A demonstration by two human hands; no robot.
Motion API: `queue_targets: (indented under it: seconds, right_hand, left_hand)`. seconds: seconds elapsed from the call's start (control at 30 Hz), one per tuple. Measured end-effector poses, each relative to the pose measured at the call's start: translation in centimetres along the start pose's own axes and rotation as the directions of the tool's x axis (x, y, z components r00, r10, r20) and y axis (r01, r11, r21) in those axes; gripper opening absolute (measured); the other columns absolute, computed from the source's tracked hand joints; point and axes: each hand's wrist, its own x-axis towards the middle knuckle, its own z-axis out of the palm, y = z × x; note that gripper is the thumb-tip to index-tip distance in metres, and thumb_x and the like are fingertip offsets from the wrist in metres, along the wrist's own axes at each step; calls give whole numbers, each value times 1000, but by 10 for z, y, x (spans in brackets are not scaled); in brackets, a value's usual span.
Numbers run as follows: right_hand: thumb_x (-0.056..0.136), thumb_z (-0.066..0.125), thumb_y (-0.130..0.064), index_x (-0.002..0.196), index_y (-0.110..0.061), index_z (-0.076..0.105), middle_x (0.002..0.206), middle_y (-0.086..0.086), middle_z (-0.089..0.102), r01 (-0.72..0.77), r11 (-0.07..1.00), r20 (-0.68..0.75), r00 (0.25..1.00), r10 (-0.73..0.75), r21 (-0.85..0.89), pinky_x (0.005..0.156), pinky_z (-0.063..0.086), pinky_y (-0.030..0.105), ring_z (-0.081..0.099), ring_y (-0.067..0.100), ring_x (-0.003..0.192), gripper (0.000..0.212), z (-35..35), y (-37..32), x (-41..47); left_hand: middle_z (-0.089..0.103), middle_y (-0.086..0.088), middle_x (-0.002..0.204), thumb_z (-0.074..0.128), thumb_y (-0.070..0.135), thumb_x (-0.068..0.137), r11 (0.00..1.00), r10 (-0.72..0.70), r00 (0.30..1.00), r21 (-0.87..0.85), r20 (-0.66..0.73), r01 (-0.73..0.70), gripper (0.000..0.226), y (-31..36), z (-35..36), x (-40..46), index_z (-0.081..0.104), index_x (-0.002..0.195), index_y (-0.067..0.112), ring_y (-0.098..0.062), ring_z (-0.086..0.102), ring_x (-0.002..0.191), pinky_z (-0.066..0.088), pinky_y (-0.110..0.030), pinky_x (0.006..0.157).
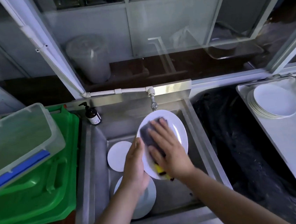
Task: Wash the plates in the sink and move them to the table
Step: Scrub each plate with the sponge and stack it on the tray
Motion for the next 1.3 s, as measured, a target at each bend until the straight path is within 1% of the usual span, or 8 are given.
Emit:
queue_targets:
  seconds: [0.13,0.33,0.53,0.7,0.87,1.03,1.2,1.3]
  right_hand:
    - [106,47,-33,156,-19,35,166,-12,17,-534,842,-104,836,539,74,125,18,48,-1,9,156,53,0,5,13]
    - [103,57,-24,145,-3,49,158,14,40,167,986,71,984,-165,-28,120,28,55,25,39,151,47,3,-12,-9]
    - [108,35,-37,155,-20,36,167,-11,19,-473,880,-74,877,476,47,127,15,44,3,12,156,50,-2,-12,24]
    - [107,47,-21,148,-4,47,160,9,37,122,992,118,986,-120,-17,124,23,48,23,31,153,44,5,-16,19]
    - [110,37,-27,155,-17,38,167,-8,22,-468,884,-60,883,466,-21,126,16,42,4,13,156,46,-6,-4,33]
    - [105,50,-17,146,-1,49,157,10,43,137,989,172,977,-126,-54,122,26,50,30,33,150,44,2,-12,4]
    - [108,30,-38,156,-16,33,167,-12,18,-459,886,-65,888,455,-61,125,18,49,-5,4,154,53,-4,7,17]
    - [107,43,-20,148,-4,46,163,4,32,-73,996,30,997,74,-42,124,20,49,10,16,156,45,15,-24,8]
  left_hand:
    - [62,-15,141,60,55,89,998,37,995,63,-97,-31,69,1,3,-2,55,144,12,-34,58,132,39,-63,114]
    - [56,-19,147,53,46,101,995,63,998,82,-29,-61,63,7,-1,-4,52,145,1,-32,50,140,29,-54,122]
    - [63,-15,140,56,51,92,995,17,997,95,-76,-10,65,7,2,-4,54,144,11,-33,59,131,41,-59,113]
    - [57,-12,148,45,51,103,997,-61,996,32,-68,63,60,8,-7,3,49,149,14,-26,51,140,39,-47,117]
    - [63,-15,139,55,56,94,992,-62,997,103,-41,66,66,4,-2,2,55,144,12,-30,62,127,56,-44,97]
    - [60,-12,144,39,43,106,997,-75,997,-7,-3,75,51,4,-7,5,57,142,11,-21,61,130,54,-36,102]
    - [67,-18,133,70,59,85,1000,-4,1000,1,-7,4,66,8,-4,8,67,130,11,-30,68,118,60,-38,84]
    - [62,-21,139,85,60,70,999,40,999,-17,-30,-41,81,12,-3,14,69,129,7,-29,62,128,57,-38,97]
